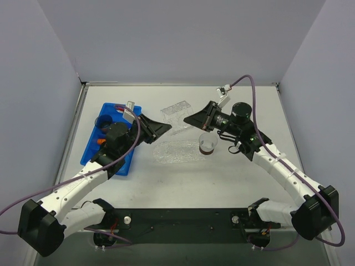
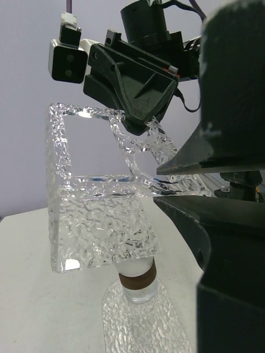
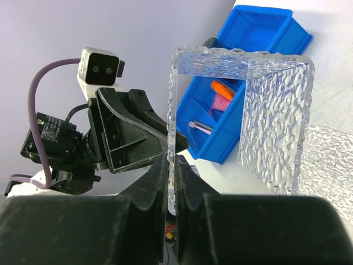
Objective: Prepare toiletry sets of a toothbrush and toothpaste on the tray
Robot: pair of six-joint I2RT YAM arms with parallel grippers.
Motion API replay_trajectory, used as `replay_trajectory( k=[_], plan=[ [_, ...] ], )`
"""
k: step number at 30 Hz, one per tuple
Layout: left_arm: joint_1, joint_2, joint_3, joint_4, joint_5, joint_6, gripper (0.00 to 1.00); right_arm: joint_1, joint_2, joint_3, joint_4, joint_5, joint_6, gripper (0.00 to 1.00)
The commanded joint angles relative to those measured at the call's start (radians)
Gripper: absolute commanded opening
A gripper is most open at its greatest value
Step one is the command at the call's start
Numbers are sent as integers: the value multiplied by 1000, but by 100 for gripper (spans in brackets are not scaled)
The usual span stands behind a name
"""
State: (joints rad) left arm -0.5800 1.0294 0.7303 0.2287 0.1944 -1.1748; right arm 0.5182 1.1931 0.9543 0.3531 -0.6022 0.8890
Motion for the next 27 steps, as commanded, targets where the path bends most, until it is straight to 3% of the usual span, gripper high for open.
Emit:
replay_trajectory(
  k=[1,5,9,15,24,27],
  plan=[
    [2,9,9,159,74,-19,28,-17,-32,-17,136,-30,51,0],
    [2,15,3,207,97,-26,19,-26,-21,-28,147,-34,71,0],
    [2,18,-5,227,105,-28,0,-35,-3,-29,109,-28,71,2],
    [2,24,-26,253,109,-31,0,-38,5,-8,9,2,16,25],
    [5,29,-64,270,108,-6,0,-37,-6,23,-111,54,-61,42],
    [5,21,-68,239,85,16,0,-12,-27,76,-245,162,-160,47]
  ],
)
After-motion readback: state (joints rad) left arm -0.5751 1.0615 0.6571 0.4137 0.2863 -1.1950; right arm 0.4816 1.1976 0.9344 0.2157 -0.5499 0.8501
